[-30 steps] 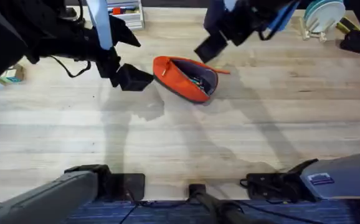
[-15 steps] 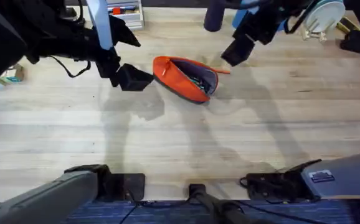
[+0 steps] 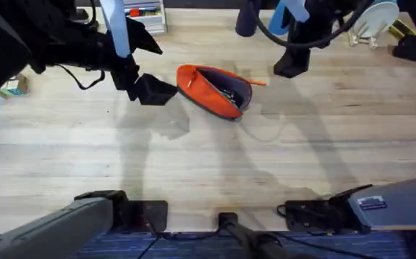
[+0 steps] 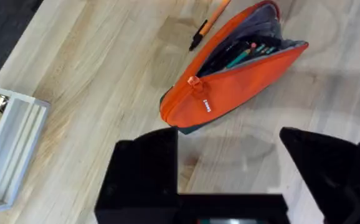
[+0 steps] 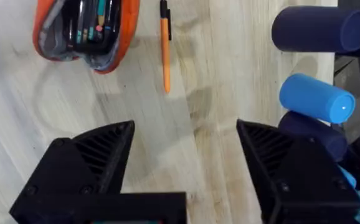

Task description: Unzip the bag, pick up the pens from the table one at a time and place them inside, then zip the bag closed.

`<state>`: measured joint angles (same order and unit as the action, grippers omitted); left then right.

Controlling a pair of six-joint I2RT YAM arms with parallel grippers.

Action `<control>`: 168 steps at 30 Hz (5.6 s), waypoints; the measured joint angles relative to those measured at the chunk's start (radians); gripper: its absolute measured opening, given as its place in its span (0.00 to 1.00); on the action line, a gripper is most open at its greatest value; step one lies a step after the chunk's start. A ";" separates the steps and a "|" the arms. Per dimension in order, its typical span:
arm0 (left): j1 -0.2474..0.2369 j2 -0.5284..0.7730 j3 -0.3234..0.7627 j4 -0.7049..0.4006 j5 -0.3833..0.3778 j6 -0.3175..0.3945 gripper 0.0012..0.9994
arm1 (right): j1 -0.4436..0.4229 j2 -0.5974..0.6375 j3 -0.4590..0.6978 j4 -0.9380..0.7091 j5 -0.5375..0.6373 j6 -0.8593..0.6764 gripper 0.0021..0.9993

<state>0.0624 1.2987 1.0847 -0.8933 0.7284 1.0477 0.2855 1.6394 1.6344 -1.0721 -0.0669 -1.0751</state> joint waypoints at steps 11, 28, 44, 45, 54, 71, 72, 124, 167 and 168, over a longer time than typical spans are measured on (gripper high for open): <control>0.000 0.000 0.000 0.000 0.000 0.000 0.99 | -0.012 0.026 0.000 -0.005 0.000 -0.026 1.00; 0.000 0.000 0.000 0.000 0.000 0.000 0.99 | -0.043 0.165 0.000 -0.009 -0.035 -0.097 1.00; 0.000 0.000 0.000 0.000 0.000 0.000 0.99 | -0.075 0.353 0.000 -0.002 -0.037 -0.138 1.00; 0.000 0.000 0.000 0.000 0.000 0.000 0.99 | -0.075 0.361 0.000 0.003 -0.038 -0.138 1.00; 0.000 0.000 0.000 0.000 0.000 0.000 0.99 | -0.075 0.410 0.000 0.048 -0.073 -0.142 1.00; 0.000 0.000 0.000 0.000 0.000 0.000 0.99 | -0.073 0.462 0.005 0.063 -0.104 -0.137 0.95; 0.000 0.000 0.000 0.000 0.000 0.000 0.99 | -0.072 0.462 0.005 0.066 -0.102 -0.136 0.91; 0.000 0.000 0.000 0.000 0.000 0.000 0.99 | -0.028 0.326 0.012 0.031 0.042 -0.121 0.03; 0.000 0.000 0.000 0.000 0.000 0.001 0.99 | 0.124 -0.001 0.012 -0.250 -0.116 0.288 0.03; 0.000 0.000 0.000 0.000 0.000 0.001 0.99 | 0.127 -0.001 0.012 -0.243 -0.117 0.300 0.03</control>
<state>0.0624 1.2986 1.0847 -0.8932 0.7284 1.0485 0.4121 1.6386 1.6466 -1.3151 -0.1843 -0.7753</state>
